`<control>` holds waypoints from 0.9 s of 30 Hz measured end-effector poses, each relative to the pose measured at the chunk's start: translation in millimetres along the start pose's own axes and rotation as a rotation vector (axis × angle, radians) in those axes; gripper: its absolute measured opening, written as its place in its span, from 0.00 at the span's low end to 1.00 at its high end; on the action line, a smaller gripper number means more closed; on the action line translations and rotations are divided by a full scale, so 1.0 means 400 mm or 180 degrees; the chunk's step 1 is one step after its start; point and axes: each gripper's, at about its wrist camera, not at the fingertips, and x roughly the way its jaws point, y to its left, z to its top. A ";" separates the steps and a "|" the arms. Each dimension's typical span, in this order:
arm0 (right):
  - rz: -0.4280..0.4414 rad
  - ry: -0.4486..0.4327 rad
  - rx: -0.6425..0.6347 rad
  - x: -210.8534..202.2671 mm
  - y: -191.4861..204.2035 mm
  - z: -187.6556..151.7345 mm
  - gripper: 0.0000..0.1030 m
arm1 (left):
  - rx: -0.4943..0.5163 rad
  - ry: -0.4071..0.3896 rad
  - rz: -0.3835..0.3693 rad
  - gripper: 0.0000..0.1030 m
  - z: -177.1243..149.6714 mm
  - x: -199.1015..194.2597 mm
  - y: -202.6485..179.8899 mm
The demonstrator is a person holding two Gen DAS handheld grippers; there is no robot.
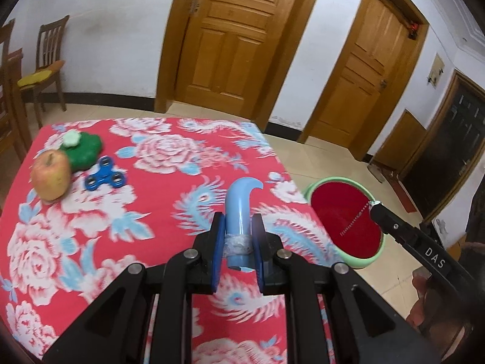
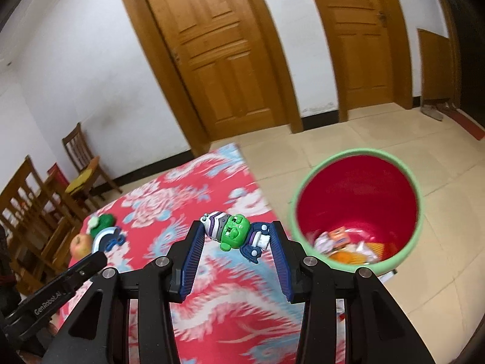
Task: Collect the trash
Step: 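Carry the blue toy and keychain over the bucket and open both tools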
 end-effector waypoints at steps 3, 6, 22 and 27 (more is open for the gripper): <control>-0.0088 0.0002 0.0059 0.001 -0.052 0.006 0.44 | 0.0048 0.0060 -0.0077 0.16 0.003 0.032 -0.044; -0.0206 0.0036 0.0092 0.010 -0.099 0.008 0.44 | 0.0091 0.0123 -0.0165 0.16 0.005 0.067 -0.088; -0.0471 0.0212 0.0522 0.077 -0.352 0.024 0.45 | 0.0395 0.0418 -0.0434 0.16 0.015 0.259 -0.293; -0.0483 0.0244 0.0632 0.096 -0.397 0.021 0.45 | 0.0482 0.0530 -0.0481 0.16 0.005 0.317 -0.337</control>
